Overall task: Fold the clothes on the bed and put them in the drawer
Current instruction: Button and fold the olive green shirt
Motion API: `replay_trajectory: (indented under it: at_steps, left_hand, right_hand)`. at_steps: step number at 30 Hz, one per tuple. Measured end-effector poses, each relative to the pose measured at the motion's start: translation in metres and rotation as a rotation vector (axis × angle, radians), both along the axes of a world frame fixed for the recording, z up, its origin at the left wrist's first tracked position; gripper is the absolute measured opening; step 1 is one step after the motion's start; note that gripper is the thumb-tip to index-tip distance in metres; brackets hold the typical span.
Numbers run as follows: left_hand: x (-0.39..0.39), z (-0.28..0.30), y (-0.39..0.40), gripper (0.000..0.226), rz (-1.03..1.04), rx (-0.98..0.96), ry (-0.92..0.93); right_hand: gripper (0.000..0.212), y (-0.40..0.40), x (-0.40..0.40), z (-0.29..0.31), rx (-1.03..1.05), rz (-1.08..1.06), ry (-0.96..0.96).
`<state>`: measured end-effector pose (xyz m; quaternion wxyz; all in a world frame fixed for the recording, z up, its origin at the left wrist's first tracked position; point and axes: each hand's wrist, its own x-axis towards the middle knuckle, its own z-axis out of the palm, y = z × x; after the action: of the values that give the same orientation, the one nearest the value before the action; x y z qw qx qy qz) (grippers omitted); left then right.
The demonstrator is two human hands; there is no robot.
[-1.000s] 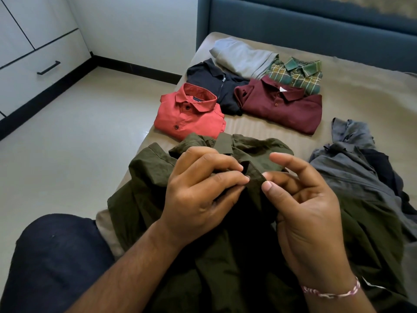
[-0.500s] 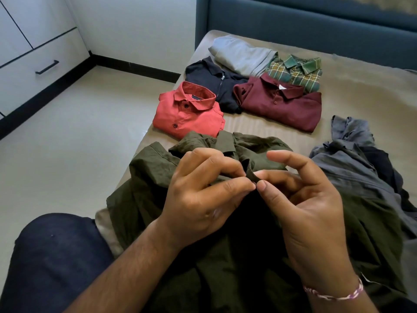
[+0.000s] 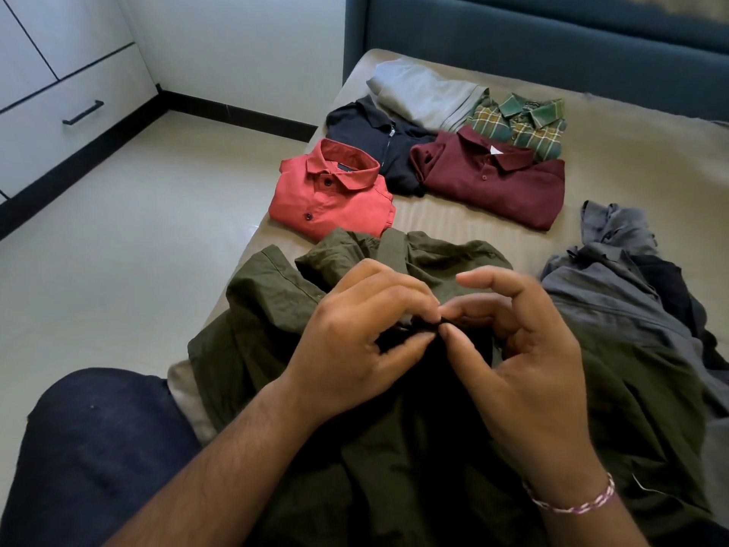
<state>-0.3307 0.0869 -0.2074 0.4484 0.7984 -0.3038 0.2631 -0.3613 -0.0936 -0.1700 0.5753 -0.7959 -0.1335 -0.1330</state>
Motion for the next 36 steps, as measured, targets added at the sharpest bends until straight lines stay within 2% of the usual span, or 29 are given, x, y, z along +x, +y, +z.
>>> replay_trajectory:
  at_steps: [3,12,17,22,25,28,36]
  left_hand:
    - [-0.001,-0.002,-0.001,0.025,0.035,-0.016,0.022]
    - [-0.002,-0.007,-0.002,0.010,0.026,-0.045,0.031]
    - [0.000,-0.009,-0.005,0.007,0.037,-0.011,0.055]
    - [0.002,-0.011,-0.004,0.015,0.029,-0.105,0.149]
    - [0.002,-0.012,-0.002,0.020,0.029,-0.093,0.166]
    - [0.001,-0.012,-0.001,0.014,0.058,-0.097,0.134]
    - [0.000,-0.009,0.000,0.012,0.058,-0.127,0.198]
  right_hand:
    - [0.051,0.000,0.001,-0.003,-0.024,-0.047,-0.044]
    - [0.040,0.001,0.004,-0.014,-0.099,-0.080,-0.169]
    - [0.042,0.002,0.004,-0.022,0.013,-0.103,-0.110]
    - [0.041,0.007,0.000,-0.023,0.121,-0.116,-0.086]
    - [0.042,0.009,0.000,-0.022,0.054,-0.093,-0.128]
    - [0.038,0.009,0.001,-0.024,-0.023,-0.106,-0.187]
    - [0.037,0.007,0.004,-0.033,-0.051,-0.104,-0.242]
